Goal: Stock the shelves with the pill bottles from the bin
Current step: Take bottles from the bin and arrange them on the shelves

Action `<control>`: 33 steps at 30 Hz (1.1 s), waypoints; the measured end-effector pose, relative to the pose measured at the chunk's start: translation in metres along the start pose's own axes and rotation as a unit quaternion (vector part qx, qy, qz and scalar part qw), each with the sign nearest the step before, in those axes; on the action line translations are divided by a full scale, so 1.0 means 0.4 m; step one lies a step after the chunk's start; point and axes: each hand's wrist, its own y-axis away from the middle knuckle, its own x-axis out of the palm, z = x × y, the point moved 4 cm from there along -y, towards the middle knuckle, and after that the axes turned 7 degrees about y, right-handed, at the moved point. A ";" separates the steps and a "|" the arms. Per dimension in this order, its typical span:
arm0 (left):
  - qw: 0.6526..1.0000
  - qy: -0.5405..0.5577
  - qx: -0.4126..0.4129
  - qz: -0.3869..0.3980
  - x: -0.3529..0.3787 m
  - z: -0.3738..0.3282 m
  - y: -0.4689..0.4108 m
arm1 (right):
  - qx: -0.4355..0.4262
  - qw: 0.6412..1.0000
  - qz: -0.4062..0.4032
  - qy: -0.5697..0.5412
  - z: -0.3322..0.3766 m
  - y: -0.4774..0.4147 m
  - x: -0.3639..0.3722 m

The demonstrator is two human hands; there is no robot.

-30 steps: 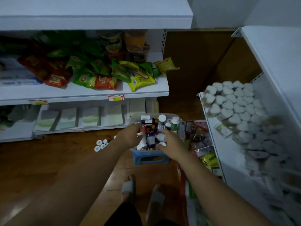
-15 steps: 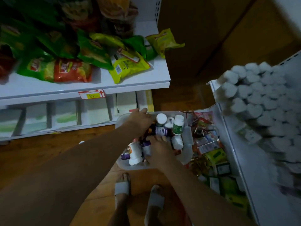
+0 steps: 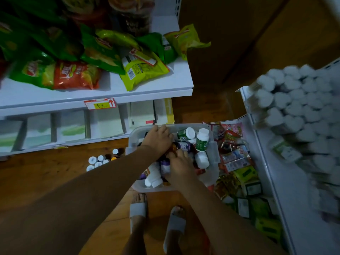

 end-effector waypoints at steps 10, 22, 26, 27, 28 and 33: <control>0.935 0.325 -0.009 -0.143 -0.028 0.103 0.054 | 0.050 0.984 0.003 -0.172 -0.034 0.003 -0.020; 0.639 0.735 -0.129 -0.189 -0.060 0.149 0.170 | 0.102 0.950 -0.076 -0.284 -0.060 0.026 -0.080; 0.639 0.729 -0.151 -0.193 -0.029 0.145 0.185 | 0.042 0.993 -0.040 -0.107 0.011 -0.026 -0.066; 0.638 0.725 -0.163 -0.202 -0.022 0.150 0.189 | 0.026 0.997 -0.040 -0.058 0.029 -0.043 -0.064; 0.634 0.723 -0.175 -0.214 -0.016 0.157 0.194 | 0.016 0.999 -0.041 -0.023 0.044 -0.061 -0.062; 0.488 0.816 -0.205 -0.234 -0.026 0.175 0.209 | 0.024 0.999 -0.037 0.004 0.056 -0.137 -0.040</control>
